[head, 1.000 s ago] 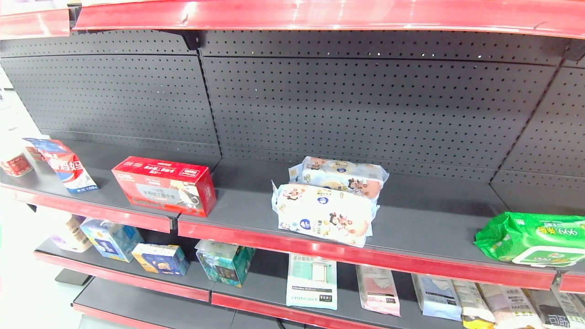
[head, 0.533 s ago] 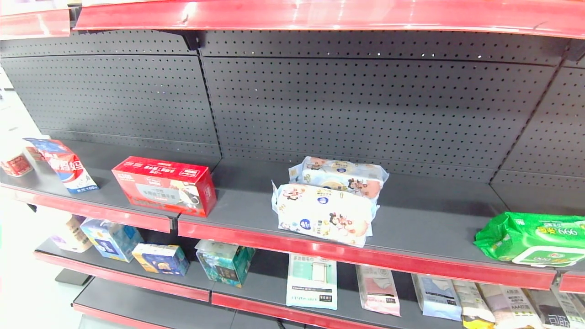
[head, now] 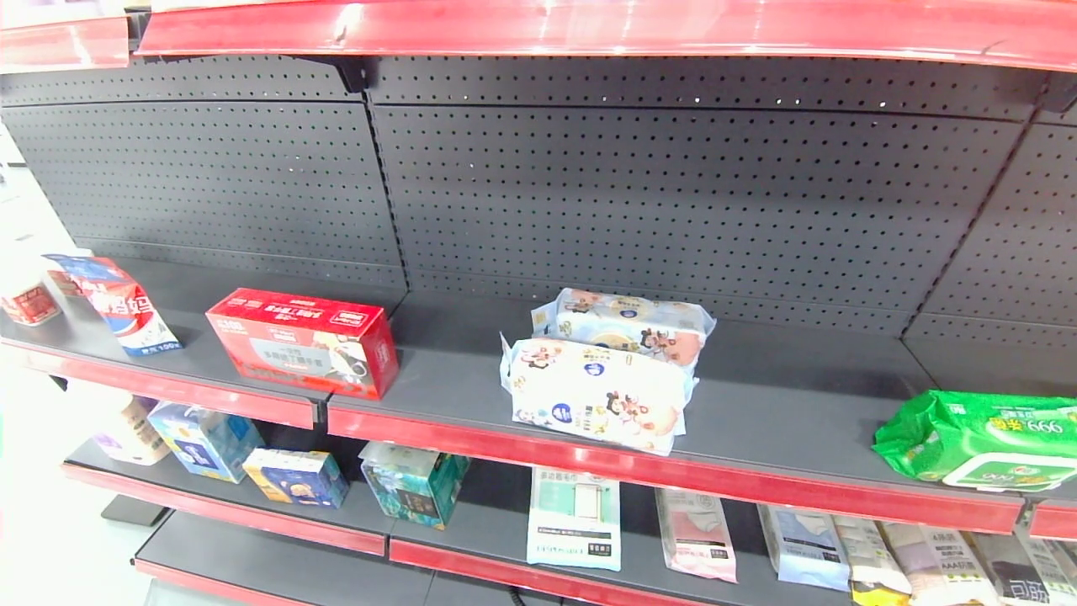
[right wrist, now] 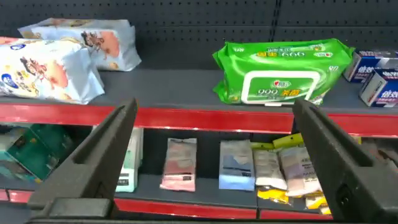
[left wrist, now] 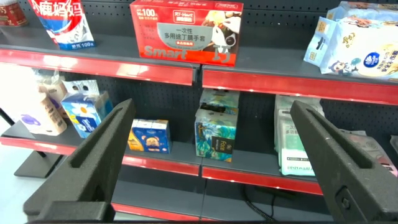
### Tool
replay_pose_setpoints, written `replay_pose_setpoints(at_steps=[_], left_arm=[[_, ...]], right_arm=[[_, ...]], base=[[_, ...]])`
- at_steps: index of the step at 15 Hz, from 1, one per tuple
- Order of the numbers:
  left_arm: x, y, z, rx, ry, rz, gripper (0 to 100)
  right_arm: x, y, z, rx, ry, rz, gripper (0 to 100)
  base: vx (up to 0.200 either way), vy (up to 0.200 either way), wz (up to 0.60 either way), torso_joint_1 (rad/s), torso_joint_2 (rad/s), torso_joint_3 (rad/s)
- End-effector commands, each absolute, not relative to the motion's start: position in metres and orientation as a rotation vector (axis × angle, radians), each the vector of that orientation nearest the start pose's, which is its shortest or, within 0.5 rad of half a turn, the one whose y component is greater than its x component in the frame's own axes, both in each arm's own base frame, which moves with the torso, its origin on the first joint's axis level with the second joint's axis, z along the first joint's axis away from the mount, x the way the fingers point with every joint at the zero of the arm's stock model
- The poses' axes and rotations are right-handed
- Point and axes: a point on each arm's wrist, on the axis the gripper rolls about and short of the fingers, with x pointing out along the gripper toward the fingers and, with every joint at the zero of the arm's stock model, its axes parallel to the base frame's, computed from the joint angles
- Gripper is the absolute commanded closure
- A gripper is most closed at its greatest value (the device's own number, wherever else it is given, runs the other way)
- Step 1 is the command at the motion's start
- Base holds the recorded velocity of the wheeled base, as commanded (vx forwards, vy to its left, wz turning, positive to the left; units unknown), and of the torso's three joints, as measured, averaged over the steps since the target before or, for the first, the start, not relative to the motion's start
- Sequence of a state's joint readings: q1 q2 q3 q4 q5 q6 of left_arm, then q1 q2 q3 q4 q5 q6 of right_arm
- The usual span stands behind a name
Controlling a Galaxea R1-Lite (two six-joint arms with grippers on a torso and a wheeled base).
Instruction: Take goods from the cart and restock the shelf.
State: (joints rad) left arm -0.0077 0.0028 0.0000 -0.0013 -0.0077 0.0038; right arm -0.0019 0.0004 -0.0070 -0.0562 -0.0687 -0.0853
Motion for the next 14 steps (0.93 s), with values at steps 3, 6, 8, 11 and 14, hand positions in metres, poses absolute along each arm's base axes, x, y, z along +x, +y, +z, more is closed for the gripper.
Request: replay_pose_setpoints(at_steps=[3,6,8,11,14], left_arm=[[-0.0226,0.0,0.0757,0.005,0.001,-0.015,0],[-0.0226,0.0,0.0757,0.003,0.002,-0.015,0],[-0.0226,0.0,0.0757,0.003,0.002,-0.014,0],[-0.0226,0.0,0.0757,0.003,0.002,-0.015,0],[-0.0226,0.0,0.0757,0.003,0.002,-0.015,0]], right_arm=[[-0.0233,-0.0008,0.0758,0.0,0.012,-0.037,0],[-0.0229,-0.0002,0.0761,-0.012,-0.003,-0.014,0],[-0.0229,-0.0004,0.0759,-0.008,-0.001,-0.02,0],[-0.0229,-0.0004,0.0759,-0.006,-0.001,-0.02,0],[-0.0229,-0.0004,0.0759,-0.006,-0.001,-0.02,0]], base=[[0.0,0.0,0.0,0.0,0.0,0.0],[0.0,0.0,0.0,0.0,0.0,0.0],[0.0,0.0,0.0,0.0,0.0,0.0],[0.0,0.0,0.0,0.0,0.0,0.0],[0.0,0.0,-0.6,0.002,0.0,0.004]])
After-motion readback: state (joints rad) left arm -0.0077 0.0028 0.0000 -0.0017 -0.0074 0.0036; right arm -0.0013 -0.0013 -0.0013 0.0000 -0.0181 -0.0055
